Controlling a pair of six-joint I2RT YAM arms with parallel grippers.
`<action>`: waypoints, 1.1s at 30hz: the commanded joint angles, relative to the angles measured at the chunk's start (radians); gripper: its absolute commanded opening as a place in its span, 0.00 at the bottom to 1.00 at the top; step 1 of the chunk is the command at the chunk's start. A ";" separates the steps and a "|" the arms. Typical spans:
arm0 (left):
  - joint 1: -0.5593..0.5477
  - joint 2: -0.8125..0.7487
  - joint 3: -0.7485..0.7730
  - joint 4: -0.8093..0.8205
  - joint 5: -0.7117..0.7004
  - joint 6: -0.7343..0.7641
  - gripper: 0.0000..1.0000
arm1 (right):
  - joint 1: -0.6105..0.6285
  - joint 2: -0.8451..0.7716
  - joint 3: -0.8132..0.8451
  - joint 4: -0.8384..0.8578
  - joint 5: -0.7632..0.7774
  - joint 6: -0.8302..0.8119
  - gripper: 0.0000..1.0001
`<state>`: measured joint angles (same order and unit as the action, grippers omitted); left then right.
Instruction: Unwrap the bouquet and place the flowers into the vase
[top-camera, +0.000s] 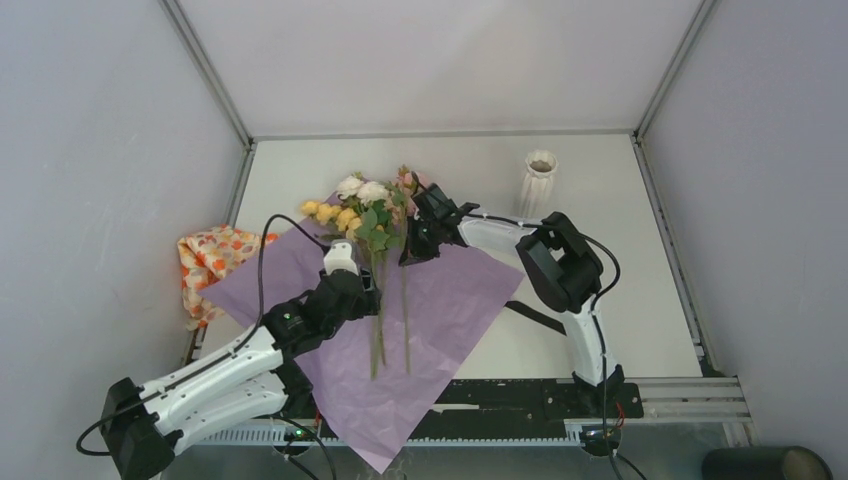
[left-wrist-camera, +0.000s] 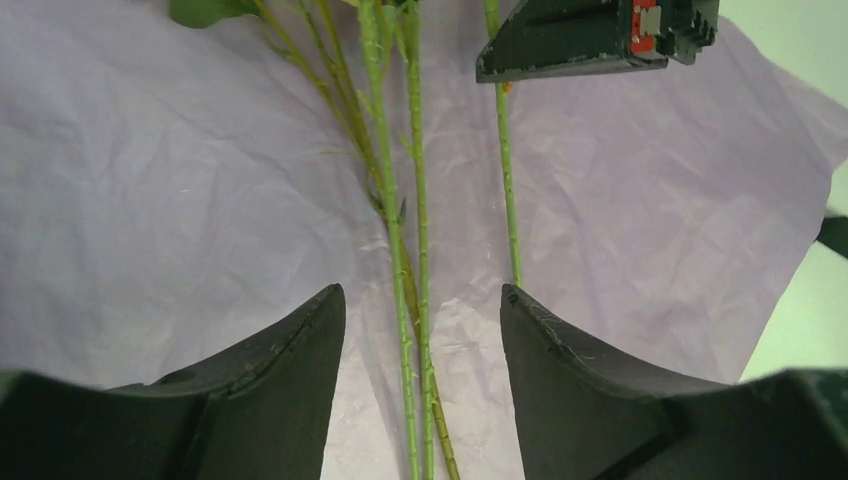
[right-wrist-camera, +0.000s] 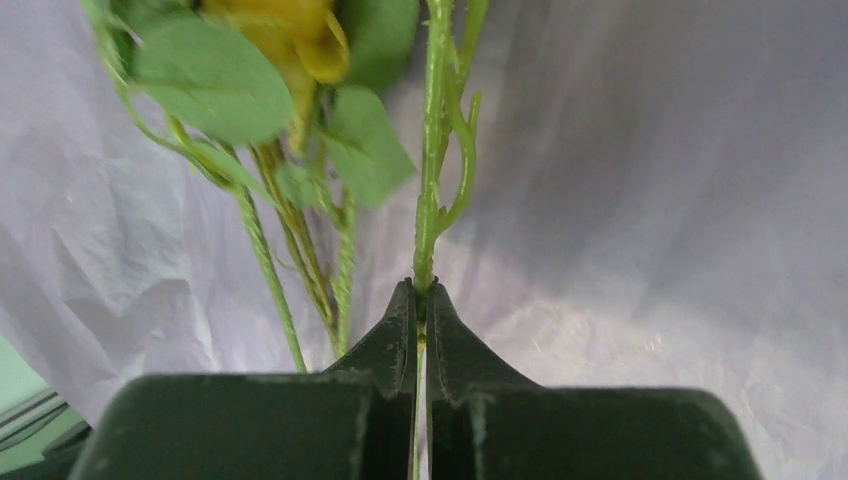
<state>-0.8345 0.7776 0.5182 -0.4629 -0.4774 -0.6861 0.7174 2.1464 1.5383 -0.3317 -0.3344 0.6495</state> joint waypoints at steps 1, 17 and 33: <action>0.003 0.037 -0.025 0.130 0.097 0.082 0.62 | -0.010 -0.152 -0.096 0.080 -0.029 0.023 0.00; 0.003 0.153 -0.176 0.557 0.500 0.074 0.52 | -0.002 -0.355 -0.235 0.136 -0.073 0.057 0.00; 0.003 -0.060 -0.336 0.579 0.448 -0.011 0.50 | 0.002 -0.361 -0.260 0.122 -0.030 0.036 0.00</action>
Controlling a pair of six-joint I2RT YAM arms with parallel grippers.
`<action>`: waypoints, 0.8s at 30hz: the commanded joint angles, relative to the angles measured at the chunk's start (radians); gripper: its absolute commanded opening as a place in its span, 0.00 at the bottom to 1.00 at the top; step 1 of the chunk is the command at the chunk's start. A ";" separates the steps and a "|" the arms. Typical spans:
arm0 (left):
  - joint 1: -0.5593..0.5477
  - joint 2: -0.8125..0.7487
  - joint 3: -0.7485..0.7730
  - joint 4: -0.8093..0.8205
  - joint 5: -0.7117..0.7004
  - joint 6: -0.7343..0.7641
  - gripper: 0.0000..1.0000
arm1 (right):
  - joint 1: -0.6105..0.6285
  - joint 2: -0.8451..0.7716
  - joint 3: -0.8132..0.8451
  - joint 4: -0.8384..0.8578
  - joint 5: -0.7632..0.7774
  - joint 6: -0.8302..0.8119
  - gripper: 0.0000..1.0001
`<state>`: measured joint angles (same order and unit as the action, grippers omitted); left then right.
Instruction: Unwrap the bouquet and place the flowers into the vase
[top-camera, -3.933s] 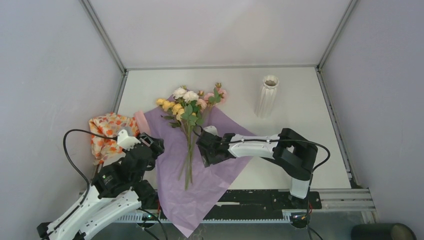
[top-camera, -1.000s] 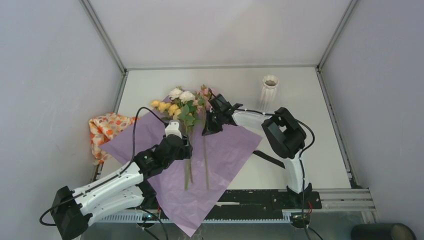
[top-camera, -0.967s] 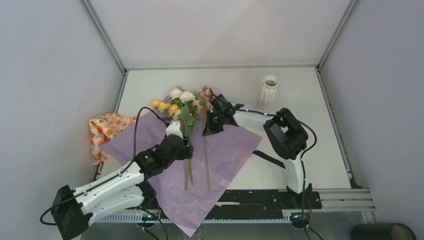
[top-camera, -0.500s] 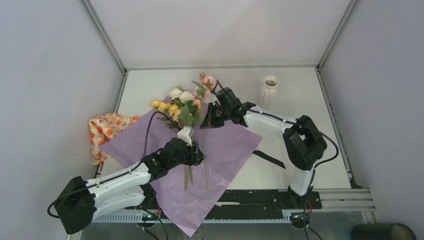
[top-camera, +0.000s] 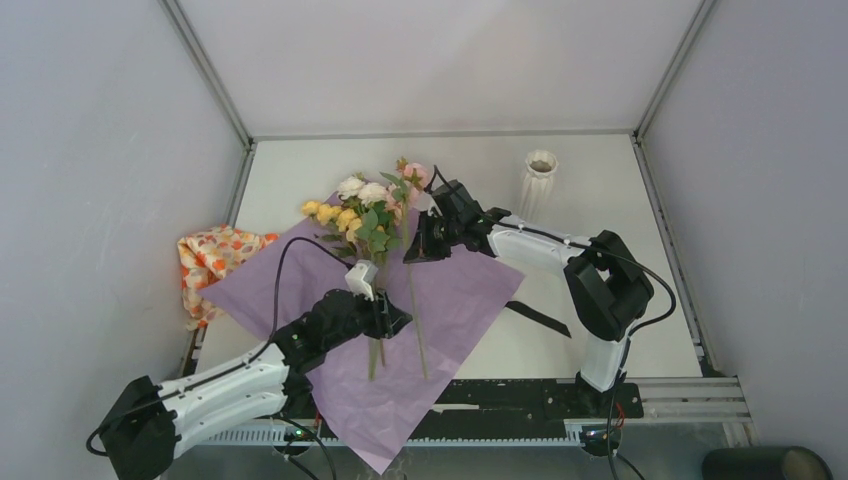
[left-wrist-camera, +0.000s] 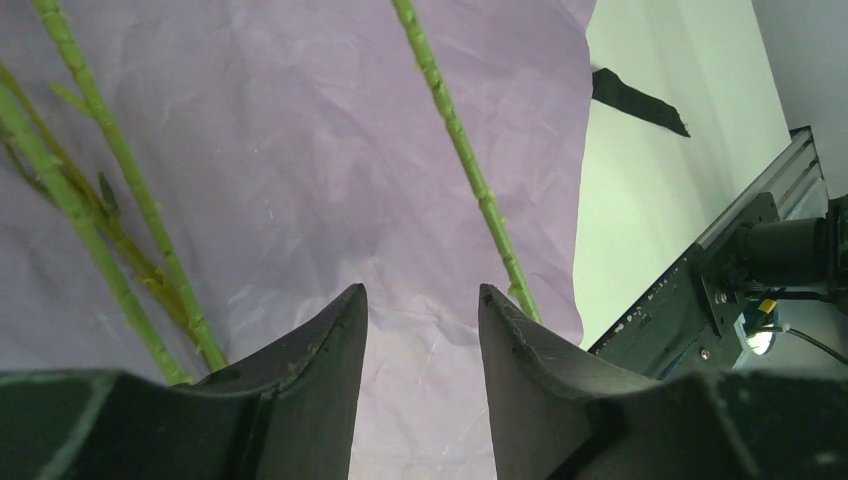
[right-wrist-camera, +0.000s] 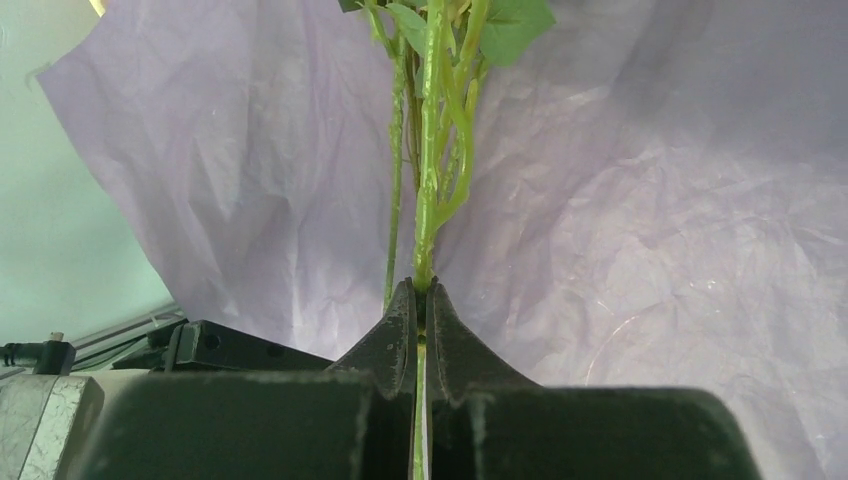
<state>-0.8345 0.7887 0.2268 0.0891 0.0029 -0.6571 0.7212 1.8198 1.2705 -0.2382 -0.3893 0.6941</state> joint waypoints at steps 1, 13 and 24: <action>0.003 -0.090 -0.051 0.027 -0.030 -0.041 0.50 | -0.002 -0.034 0.007 0.030 0.025 -0.009 0.00; 0.002 -0.098 -0.091 0.130 0.045 -0.062 0.51 | 0.025 -0.005 0.008 0.077 0.009 0.026 0.00; 0.002 -0.052 -0.111 0.244 0.104 -0.102 0.51 | 0.044 0.011 0.008 0.103 0.016 0.038 0.00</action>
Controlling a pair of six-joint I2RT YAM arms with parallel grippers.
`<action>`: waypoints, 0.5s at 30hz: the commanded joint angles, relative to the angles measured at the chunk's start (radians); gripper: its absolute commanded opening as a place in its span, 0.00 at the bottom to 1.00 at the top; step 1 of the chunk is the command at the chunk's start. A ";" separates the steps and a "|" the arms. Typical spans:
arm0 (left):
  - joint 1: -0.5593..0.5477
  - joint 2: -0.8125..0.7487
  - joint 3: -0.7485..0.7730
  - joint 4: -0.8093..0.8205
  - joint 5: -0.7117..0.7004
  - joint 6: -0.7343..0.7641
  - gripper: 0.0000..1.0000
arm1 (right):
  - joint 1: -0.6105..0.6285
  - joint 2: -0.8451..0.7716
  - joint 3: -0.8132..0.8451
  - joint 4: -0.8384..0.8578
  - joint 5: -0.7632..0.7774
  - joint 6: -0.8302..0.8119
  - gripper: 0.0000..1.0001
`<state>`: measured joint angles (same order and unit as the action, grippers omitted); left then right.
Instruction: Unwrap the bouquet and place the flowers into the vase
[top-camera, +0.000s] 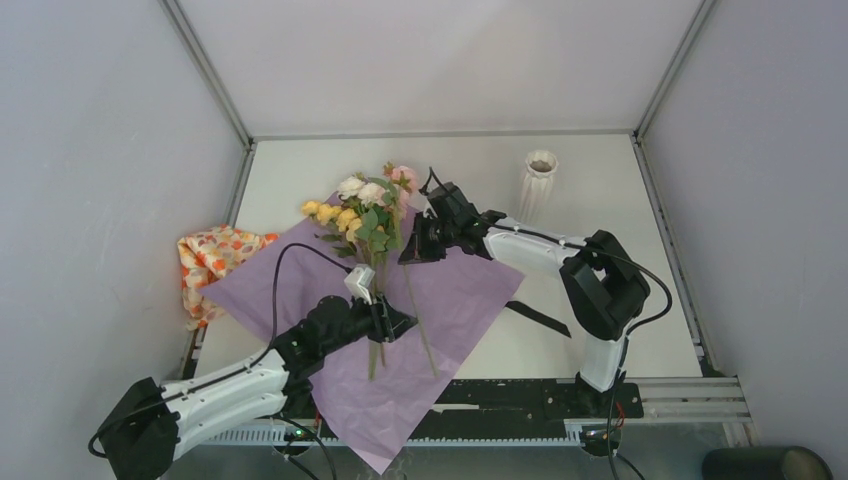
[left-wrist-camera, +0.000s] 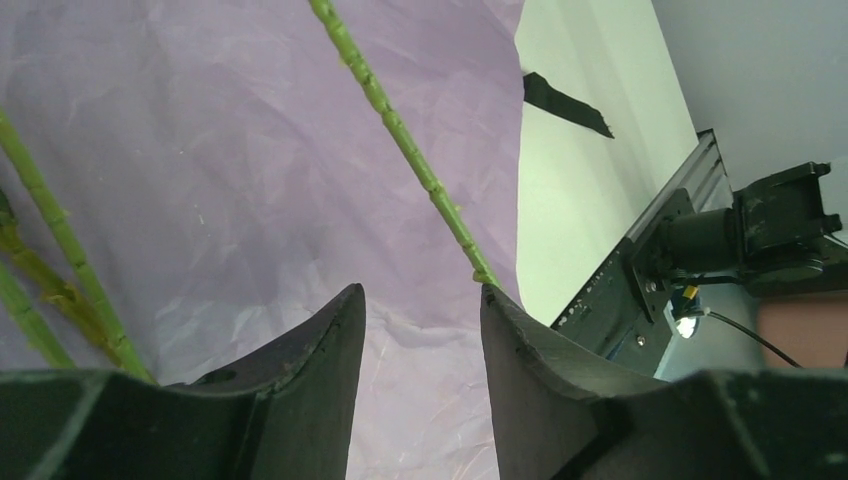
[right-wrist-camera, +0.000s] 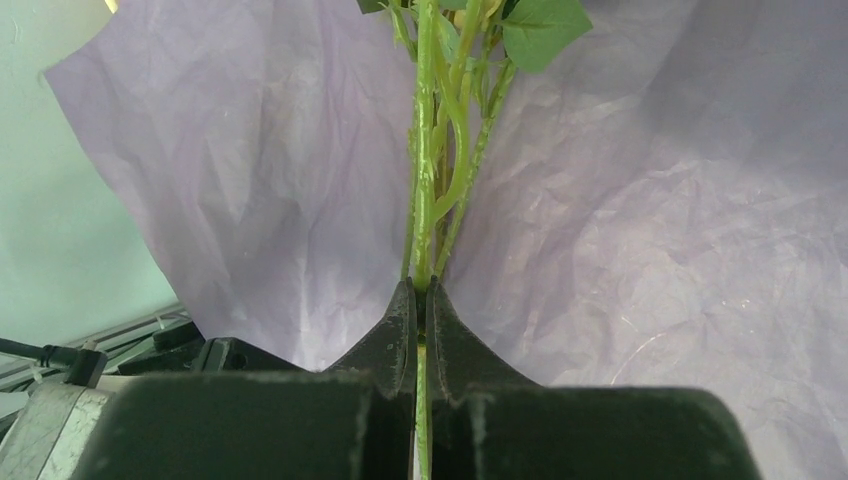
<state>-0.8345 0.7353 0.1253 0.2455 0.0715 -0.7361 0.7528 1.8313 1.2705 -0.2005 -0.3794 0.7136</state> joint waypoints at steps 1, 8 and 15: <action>0.004 -0.006 -0.010 0.082 0.033 -0.024 0.50 | 0.011 0.001 0.008 0.061 0.012 0.015 0.00; 0.003 -0.157 -0.032 -0.004 -0.024 -0.030 0.49 | 0.012 0.037 0.008 0.029 0.058 -0.014 0.00; 0.003 -0.125 -0.058 0.002 -0.041 -0.037 0.50 | 0.021 0.035 0.009 0.084 0.021 0.019 0.00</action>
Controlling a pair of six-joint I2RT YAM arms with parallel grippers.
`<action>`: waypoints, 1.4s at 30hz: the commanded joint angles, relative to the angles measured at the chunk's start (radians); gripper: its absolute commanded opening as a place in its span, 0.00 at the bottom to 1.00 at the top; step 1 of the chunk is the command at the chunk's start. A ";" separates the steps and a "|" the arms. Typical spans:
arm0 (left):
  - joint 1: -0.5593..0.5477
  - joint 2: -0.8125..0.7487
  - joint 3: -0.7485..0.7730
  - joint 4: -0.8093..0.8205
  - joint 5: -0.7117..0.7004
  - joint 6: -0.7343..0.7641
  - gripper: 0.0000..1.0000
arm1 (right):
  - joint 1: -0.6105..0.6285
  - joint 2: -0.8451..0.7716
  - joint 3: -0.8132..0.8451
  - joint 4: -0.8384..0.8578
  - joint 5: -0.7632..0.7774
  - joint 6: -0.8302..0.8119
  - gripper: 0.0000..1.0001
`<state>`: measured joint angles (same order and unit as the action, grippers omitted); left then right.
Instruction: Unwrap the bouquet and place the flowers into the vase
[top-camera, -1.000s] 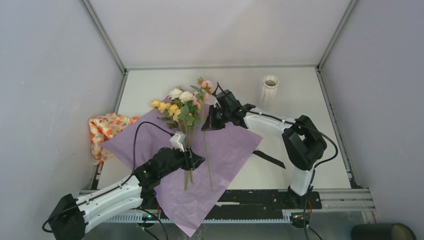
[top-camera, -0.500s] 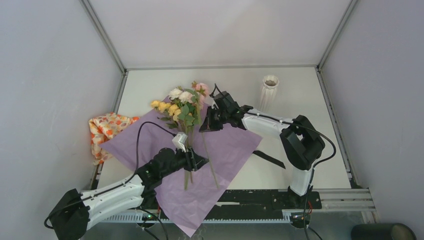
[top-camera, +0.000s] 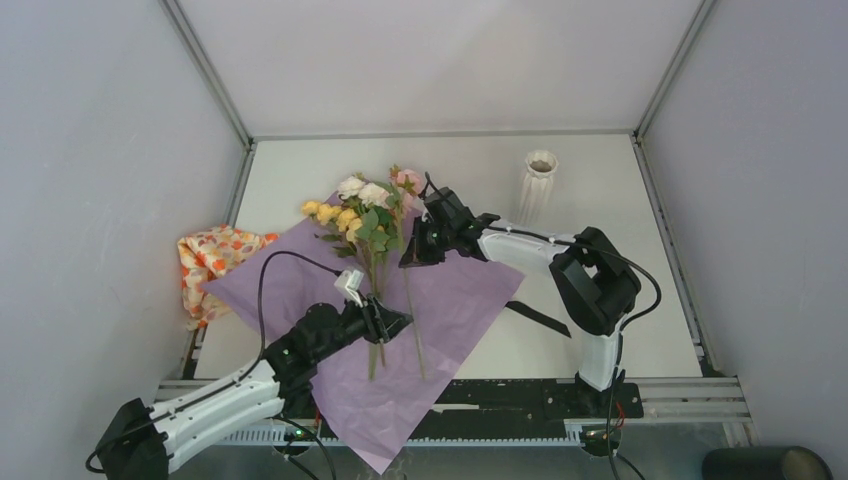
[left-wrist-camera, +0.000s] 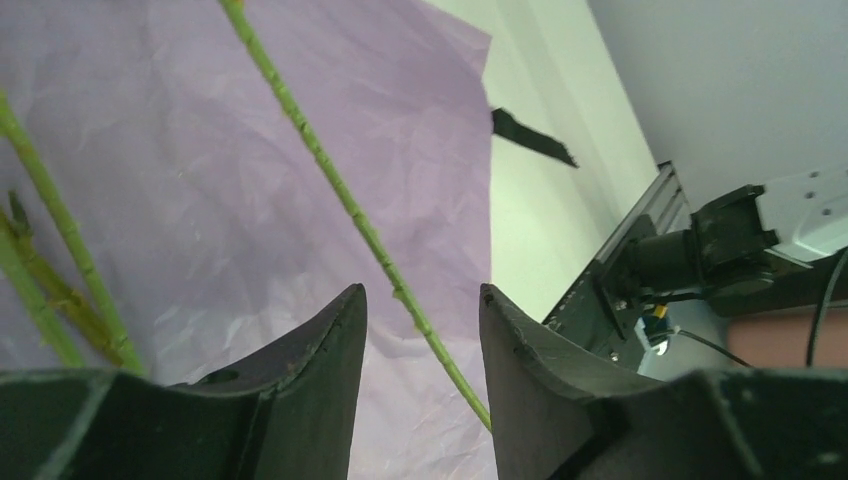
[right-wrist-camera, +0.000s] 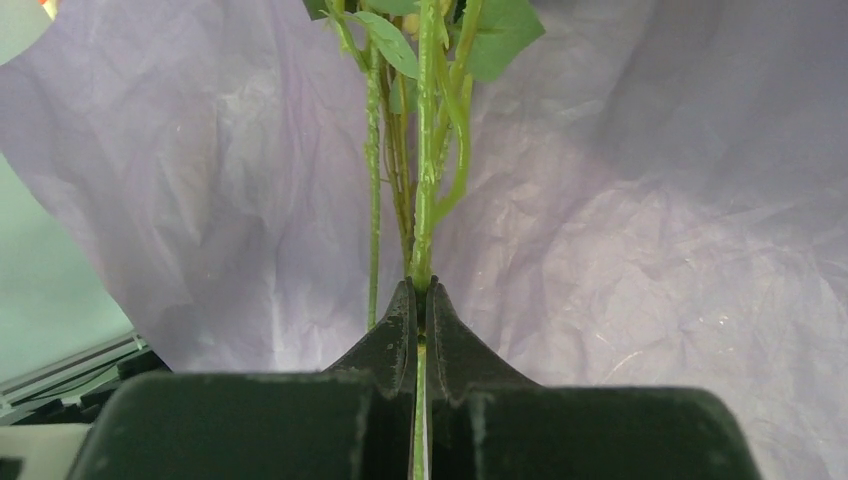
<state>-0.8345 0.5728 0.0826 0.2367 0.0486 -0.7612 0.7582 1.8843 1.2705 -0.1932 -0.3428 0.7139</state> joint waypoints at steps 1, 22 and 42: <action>0.002 0.053 -0.015 0.014 -0.014 -0.012 0.50 | 0.016 -0.023 0.009 0.076 -0.016 0.019 0.00; 0.003 0.356 0.011 0.275 0.069 -0.065 0.28 | 0.059 -0.047 0.007 0.063 -0.027 0.037 0.00; 0.002 0.229 0.067 0.059 -0.041 0.027 0.00 | 0.109 -0.137 -0.098 0.055 0.016 0.003 0.26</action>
<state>-0.8379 0.9054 0.1135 0.2646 0.0772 -0.7845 0.8391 1.8145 1.1809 -0.0967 -0.2981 0.7464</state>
